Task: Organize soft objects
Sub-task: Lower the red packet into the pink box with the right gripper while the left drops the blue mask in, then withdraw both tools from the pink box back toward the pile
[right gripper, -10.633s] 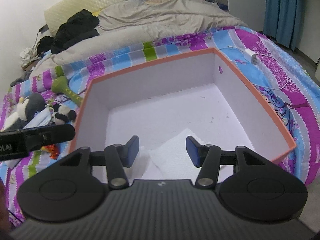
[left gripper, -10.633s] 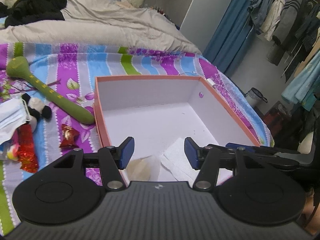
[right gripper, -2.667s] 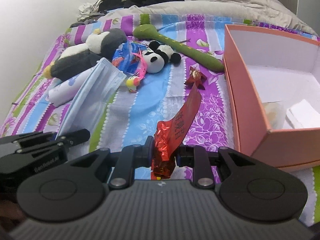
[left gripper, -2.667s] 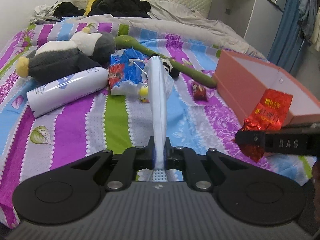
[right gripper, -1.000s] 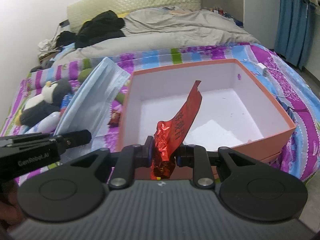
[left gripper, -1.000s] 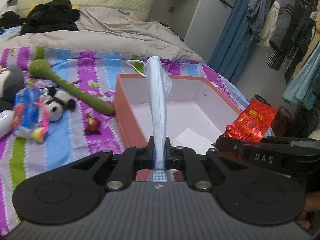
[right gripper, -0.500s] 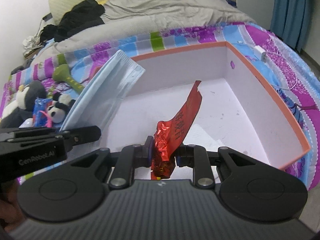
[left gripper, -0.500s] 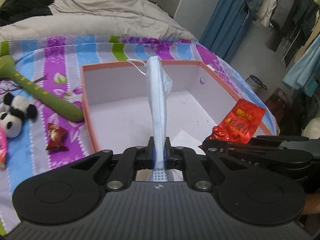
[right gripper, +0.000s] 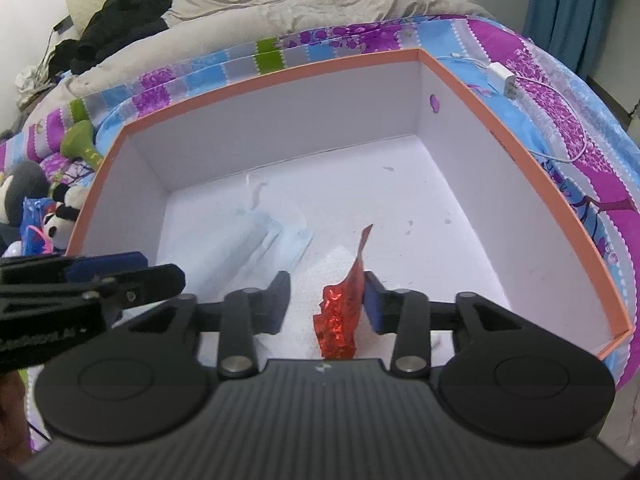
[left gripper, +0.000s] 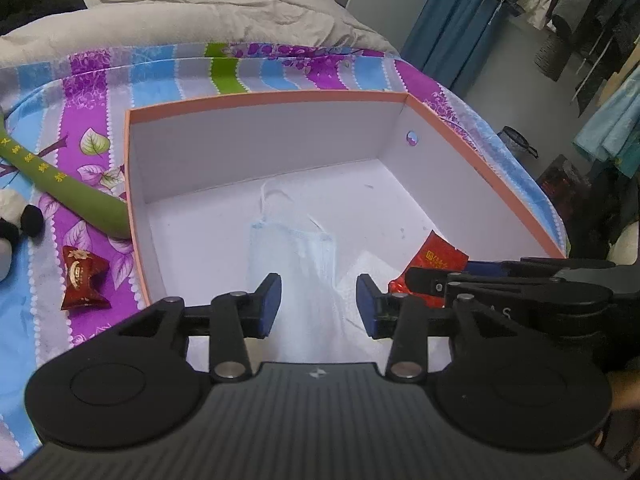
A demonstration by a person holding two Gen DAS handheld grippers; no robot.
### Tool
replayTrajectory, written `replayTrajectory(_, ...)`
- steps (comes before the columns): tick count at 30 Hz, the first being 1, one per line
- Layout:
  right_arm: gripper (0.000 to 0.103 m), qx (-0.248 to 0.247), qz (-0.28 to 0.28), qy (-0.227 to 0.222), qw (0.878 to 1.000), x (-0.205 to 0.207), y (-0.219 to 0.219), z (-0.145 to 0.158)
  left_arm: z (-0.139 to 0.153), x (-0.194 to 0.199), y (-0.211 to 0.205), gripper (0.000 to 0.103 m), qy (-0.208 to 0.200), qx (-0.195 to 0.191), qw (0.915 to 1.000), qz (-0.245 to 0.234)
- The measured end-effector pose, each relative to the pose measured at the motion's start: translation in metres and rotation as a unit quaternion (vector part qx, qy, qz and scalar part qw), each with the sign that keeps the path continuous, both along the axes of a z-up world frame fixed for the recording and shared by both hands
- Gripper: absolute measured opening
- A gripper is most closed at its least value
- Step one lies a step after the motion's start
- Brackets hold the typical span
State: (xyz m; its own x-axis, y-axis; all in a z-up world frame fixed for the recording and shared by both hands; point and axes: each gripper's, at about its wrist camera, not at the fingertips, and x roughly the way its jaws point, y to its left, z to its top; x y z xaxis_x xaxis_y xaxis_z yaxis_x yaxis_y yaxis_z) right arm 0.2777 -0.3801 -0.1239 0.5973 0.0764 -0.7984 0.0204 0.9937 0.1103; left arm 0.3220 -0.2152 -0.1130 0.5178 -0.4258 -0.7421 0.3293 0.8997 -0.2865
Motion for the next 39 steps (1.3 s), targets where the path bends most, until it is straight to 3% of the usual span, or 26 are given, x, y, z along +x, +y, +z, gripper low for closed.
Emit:
replayTrajectory(13,0.043,0.01,-0.002,-0.03,0.999,-0.031,0.007,0.03,0.042,-0.045,0.019,0.047,-0.047,-0.009,0.9988,0.013)
replayTrajectory(25,0.043,0.015,0.01,-0.074,0.997,-0.095,0.033,0.067,0.078,-0.127,0.053,0.047,-0.085,-0.024,0.9953,0.039)
replayTrajectory(39,0.043,0.037,0.037,-0.124,0.991,-0.179,0.075,0.092,0.1,-0.223,0.102,0.047,-0.125,-0.025,0.9895,0.068)
